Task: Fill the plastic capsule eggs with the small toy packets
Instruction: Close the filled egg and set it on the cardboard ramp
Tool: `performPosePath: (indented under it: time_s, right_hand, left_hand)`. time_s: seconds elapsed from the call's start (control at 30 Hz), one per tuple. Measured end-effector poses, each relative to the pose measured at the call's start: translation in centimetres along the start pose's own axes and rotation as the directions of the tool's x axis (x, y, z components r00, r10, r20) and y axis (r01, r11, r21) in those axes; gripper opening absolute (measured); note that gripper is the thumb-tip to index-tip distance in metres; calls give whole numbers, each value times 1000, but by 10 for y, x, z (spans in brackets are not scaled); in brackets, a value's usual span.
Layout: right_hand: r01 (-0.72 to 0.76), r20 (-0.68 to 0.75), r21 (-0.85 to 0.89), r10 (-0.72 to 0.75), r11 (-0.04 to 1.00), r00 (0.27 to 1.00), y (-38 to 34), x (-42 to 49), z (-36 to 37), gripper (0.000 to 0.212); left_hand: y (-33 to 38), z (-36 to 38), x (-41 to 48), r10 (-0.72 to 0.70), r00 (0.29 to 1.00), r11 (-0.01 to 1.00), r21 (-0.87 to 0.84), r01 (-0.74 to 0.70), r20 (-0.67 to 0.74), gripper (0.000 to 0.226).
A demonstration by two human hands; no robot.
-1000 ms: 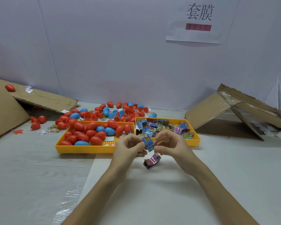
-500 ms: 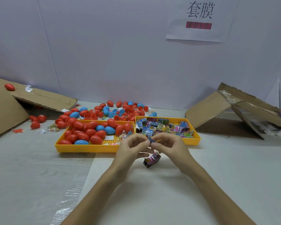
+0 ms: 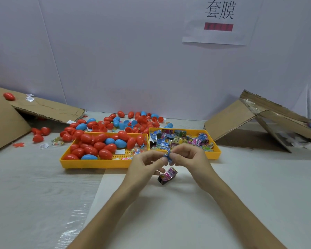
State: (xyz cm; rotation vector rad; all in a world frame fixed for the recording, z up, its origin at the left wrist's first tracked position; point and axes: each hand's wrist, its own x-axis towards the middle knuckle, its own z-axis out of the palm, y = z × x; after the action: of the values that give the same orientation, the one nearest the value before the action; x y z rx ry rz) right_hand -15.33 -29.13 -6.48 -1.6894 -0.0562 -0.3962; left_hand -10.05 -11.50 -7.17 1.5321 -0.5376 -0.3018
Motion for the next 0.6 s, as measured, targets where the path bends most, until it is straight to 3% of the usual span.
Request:
performPosePath:
  time_s: [0.27, 0.4, 0.5, 0.6]
  right_hand:
    - [-51, -2, 2, 51, 999, 999, 0, 1, -2, 12]
    - [-89, 65, 45, 86, 995, 994, 0, 1, -3, 8]
    - [-118, 117, 92, 106, 989, 987, 0, 1, -1, 28]
    - [-147, 168, 152, 121, 977, 978, -2, 1, 0, 30]
  left_hand:
    - [0, 0, 1, 28, 999, 1000, 9, -28, -33, 8]
    - [-1, 0, 1, 39, 998, 999, -3, -39, -38, 8]
    - [0, 0, 1, 37, 998, 999, -7, -37, -45, 9]
    - [0, 0, 2, 40, 998, 999, -3, -40, -56, 10]
